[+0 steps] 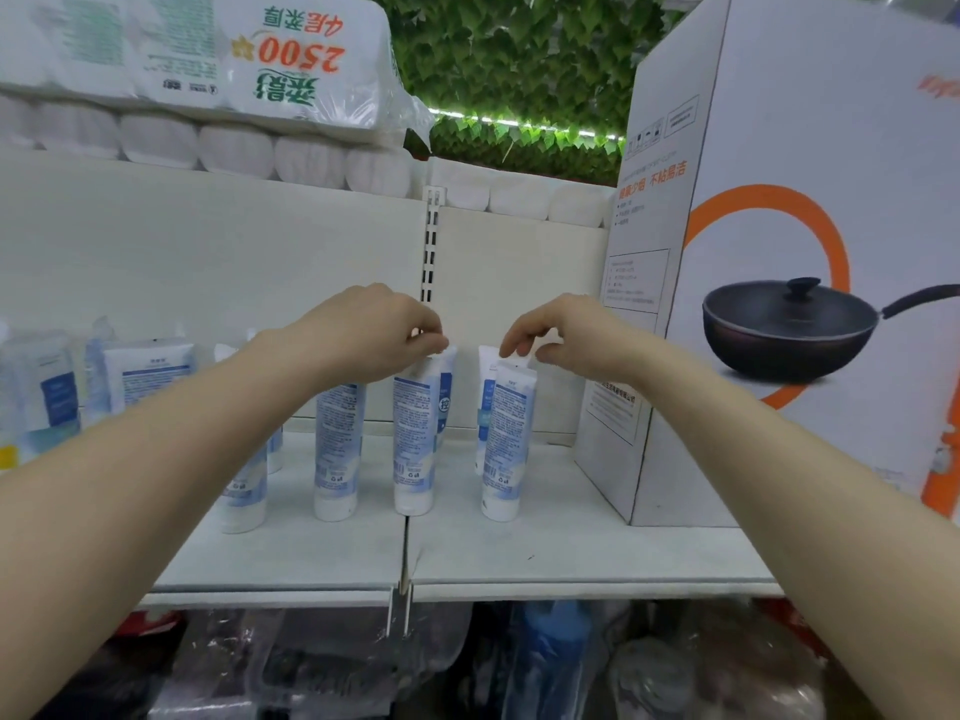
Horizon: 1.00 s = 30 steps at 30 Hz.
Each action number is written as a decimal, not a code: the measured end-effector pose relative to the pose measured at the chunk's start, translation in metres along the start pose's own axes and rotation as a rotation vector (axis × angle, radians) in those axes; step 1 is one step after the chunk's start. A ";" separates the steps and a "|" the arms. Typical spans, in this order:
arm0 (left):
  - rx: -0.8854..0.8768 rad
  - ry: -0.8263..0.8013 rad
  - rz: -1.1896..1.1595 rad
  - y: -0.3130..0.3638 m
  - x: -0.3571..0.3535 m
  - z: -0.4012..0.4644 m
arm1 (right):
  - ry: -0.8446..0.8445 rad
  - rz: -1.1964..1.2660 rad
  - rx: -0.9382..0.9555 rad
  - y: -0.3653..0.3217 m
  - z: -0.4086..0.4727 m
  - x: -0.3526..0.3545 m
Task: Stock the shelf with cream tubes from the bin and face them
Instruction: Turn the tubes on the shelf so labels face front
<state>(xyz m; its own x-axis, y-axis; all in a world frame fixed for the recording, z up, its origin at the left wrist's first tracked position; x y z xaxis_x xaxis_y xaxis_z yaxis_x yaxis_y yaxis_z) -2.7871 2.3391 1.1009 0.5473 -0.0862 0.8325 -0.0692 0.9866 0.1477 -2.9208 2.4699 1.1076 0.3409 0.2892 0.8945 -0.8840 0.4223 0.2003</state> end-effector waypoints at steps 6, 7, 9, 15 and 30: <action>0.057 -0.038 0.052 0.003 -0.004 -0.006 | -0.039 0.043 0.037 -0.009 -0.021 0.009; 0.064 -0.035 0.056 0.003 -0.006 -0.006 | -0.040 0.050 0.041 -0.012 -0.022 0.008; 0.061 -0.028 0.062 0.006 -0.010 -0.008 | -0.053 0.045 0.045 -0.015 -0.023 0.005; 0.052 0.039 0.044 0.015 -0.015 -0.011 | -0.029 0.031 -0.004 -0.015 -0.022 0.002; 0.121 0.175 -0.007 0.013 -0.019 -0.013 | 0.035 -0.001 -0.009 -0.020 -0.014 -0.011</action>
<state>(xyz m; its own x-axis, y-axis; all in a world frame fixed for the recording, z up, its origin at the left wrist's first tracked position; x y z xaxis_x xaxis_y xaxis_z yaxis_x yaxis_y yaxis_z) -2.7874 2.3553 1.0796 0.6837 -0.0573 0.7275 -0.1588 0.9613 0.2250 -2.9025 2.4706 1.0878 0.3533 0.3186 0.8796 -0.8808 0.4302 0.1979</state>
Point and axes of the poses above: each hand's wrist, its own z-axis towards the middle knuckle, its own x-axis out of the back of the hand, y = z × x, the point moved 6 cm from there along z, towards the middle knuckle, and after that the axes turned 15 degrees about -z, right-handed, at the moved point
